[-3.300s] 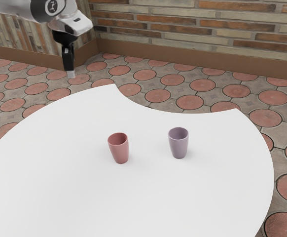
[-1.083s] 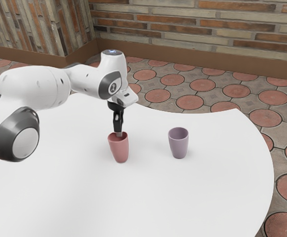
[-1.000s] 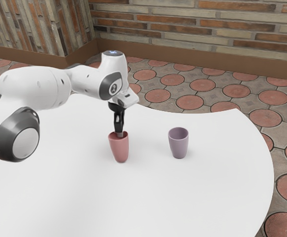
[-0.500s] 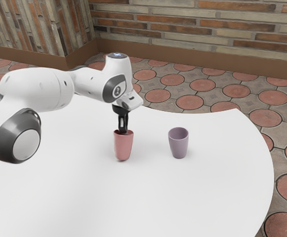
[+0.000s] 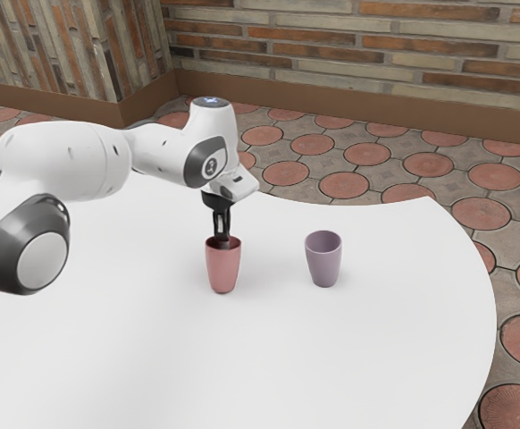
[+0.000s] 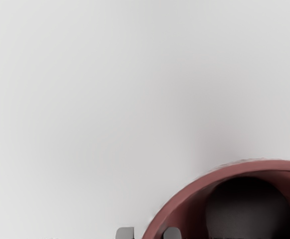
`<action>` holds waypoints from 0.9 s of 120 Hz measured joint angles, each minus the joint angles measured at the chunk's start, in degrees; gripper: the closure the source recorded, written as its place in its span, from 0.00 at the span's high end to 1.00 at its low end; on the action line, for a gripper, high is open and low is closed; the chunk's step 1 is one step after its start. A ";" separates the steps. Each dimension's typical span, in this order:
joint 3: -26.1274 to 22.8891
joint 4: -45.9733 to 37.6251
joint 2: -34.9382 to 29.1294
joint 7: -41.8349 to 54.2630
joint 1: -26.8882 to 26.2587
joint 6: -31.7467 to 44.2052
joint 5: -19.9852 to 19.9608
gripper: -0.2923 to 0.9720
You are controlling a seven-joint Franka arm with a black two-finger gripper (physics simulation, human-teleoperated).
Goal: Place the left cup onto the right cup
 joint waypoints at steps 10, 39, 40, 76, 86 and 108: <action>0.01 -0.47 -0.40 -0.53 0.00 0.01 -0.43 0.16; 0.07 -1.24 -1.31 -1.74 -0.49 -0.16 -0.94 0.15; 0.08 -1.24 -1.34 -1.77 -0.50 -0.17 -0.95 0.15; 0.09 -2.73 -3.86 -3.43 -0.79 -1.69 -0.58 0.15; 0.06 -2.75 -4.73 -3.89 -0.99 -2.94 -0.30 0.15; 0.09 -2.34 -6.82 -4.77 -2.19 -6.44 0.74 0.15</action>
